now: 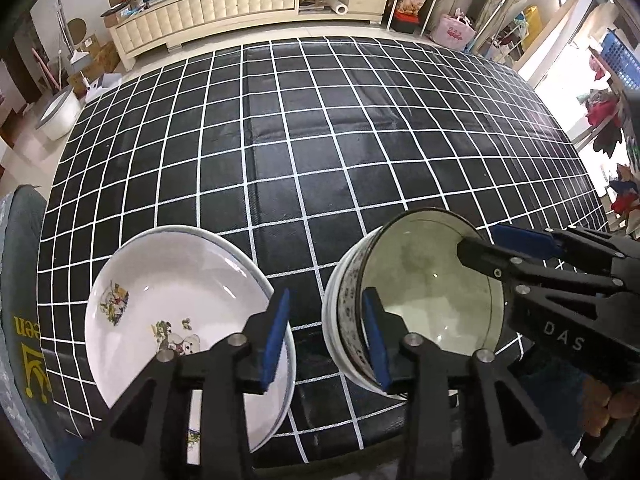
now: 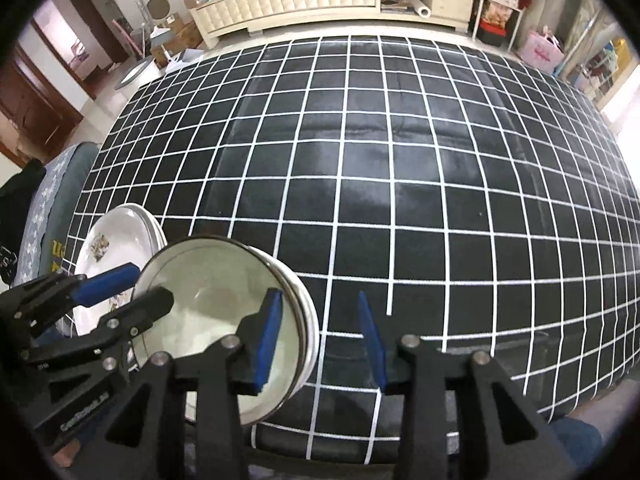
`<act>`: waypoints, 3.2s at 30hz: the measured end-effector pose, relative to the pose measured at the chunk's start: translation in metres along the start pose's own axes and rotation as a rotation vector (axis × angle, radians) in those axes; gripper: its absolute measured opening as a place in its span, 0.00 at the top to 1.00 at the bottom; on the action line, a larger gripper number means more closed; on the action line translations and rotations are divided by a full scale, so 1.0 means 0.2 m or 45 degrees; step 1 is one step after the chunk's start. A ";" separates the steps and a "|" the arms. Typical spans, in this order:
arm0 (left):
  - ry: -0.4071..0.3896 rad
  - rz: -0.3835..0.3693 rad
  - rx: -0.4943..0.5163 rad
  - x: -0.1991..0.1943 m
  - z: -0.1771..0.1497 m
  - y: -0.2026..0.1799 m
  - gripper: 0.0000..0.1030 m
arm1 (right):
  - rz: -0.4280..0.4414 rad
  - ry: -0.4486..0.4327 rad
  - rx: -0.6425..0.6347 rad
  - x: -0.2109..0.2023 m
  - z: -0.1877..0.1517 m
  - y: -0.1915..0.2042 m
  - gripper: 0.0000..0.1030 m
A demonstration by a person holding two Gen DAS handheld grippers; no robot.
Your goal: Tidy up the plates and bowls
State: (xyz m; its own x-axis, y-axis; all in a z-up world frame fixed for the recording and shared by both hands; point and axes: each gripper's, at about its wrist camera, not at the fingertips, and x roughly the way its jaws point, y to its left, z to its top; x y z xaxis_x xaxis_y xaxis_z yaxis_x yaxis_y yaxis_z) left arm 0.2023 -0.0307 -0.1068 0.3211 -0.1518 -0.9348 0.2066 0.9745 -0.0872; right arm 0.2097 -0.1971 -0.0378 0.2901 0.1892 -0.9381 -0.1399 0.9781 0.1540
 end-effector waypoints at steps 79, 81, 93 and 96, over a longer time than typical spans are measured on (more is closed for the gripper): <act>0.129 -0.257 -0.023 0.22 -0.15 -0.02 0.48 | 0.335 0.213 0.359 0.17 -0.14 -0.10 0.53; 0.131 -0.247 -0.022 0.22 -0.15 -0.04 0.48 | 0.323 0.214 0.365 0.16 -0.14 -0.09 0.53; 0.080 -0.222 -0.031 0.11 -0.07 -0.09 0.48 | 0.311 0.166 0.344 0.05 -0.07 -0.01 0.53; 0.049 -0.215 -0.043 0.04 -0.05 -0.07 0.48 | 0.311 0.150 0.319 0.02 -0.03 0.05 0.53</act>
State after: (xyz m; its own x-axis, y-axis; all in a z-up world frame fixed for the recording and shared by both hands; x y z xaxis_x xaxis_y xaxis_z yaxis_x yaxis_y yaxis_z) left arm 0.1932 -0.0447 -0.1170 0.2488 -0.3083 -0.9182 0.2230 0.9407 -0.2555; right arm 0.2031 -0.1870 -0.0410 0.1637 0.4229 -0.8912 0.0485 0.8989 0.4355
